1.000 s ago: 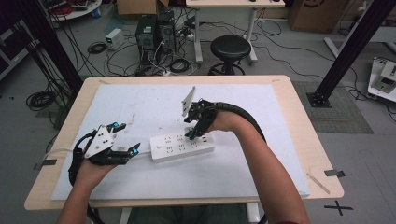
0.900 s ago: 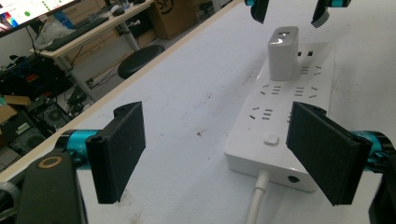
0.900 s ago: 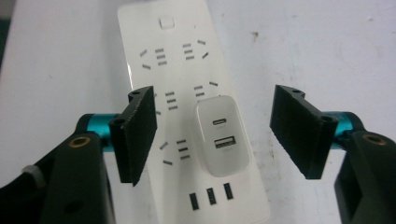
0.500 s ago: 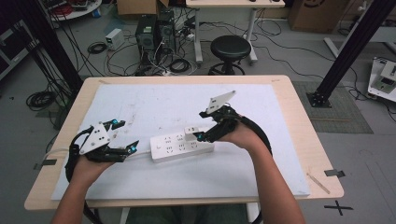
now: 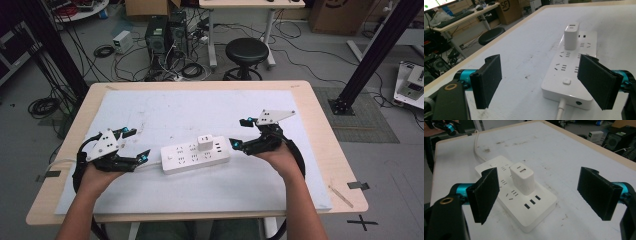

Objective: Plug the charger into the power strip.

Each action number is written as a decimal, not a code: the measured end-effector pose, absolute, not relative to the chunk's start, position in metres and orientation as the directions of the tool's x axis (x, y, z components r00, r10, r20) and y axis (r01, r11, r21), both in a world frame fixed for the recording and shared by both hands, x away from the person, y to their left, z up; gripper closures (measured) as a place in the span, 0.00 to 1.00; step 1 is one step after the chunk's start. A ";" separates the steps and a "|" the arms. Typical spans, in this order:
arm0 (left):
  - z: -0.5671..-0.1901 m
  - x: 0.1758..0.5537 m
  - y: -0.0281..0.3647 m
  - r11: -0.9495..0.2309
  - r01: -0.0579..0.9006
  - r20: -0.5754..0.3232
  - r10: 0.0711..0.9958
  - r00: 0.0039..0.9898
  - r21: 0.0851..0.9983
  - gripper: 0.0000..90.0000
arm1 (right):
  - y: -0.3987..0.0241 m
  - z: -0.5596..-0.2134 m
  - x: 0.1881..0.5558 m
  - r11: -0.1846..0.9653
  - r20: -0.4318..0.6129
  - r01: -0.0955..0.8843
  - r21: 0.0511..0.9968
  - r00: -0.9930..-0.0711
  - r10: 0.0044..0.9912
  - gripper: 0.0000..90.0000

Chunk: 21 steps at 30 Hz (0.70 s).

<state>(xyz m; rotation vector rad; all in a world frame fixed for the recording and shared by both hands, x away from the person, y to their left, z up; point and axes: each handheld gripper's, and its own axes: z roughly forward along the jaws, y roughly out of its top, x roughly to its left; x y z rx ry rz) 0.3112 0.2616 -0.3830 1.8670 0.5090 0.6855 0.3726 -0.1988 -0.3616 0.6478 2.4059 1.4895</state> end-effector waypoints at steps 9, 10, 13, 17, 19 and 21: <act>-0.384 0.311 0.265 -0.367 0.039 0.218 0.632 0.744 0.929 0.22 | -0.197 -0.362 0.374 0.386 0.019 0.237 0.892 -0.872 0.490 0.20; -0.384 0.311 0.265 -0.367 0.041 0.216 0.632 0.744 0.929 0.22 | -0.197 -0.362 0.374 0.389 0.022 0.240 0.889 -0.873 0.487 0.20; -0.385 0.312 0.264 -0.365 0.044 0.213 0.633 0.744 0.930 0.22 | -0.195 -0.362 0.374 0.391 0.027 0.246 0.887 -0.872 0.488 0.20; -0.385 0.313 0.263 -0.363 0.045 0.211 0.635 0.744 0.931 0.22 | -0.194 -0.362 0.374 0.398 0.023 0.244 0.884 -0.875 0.484 0.20; -0.385 0.314 0.263 -0.364 0.046 0.210 0.632 0.746 0.930 0.22 | -0.195 -0.362 0.374 0.399 0.025 0.248 0.883 -0.873 0.488 0.20; -0.386 0.315 0.262 -0.365 0.047 0.210 0.632 0.746 0.930 0.22 | -0.195 -0.362 0.375 0.394 0.025 0.245 0.886 -0.873 0.487 0.20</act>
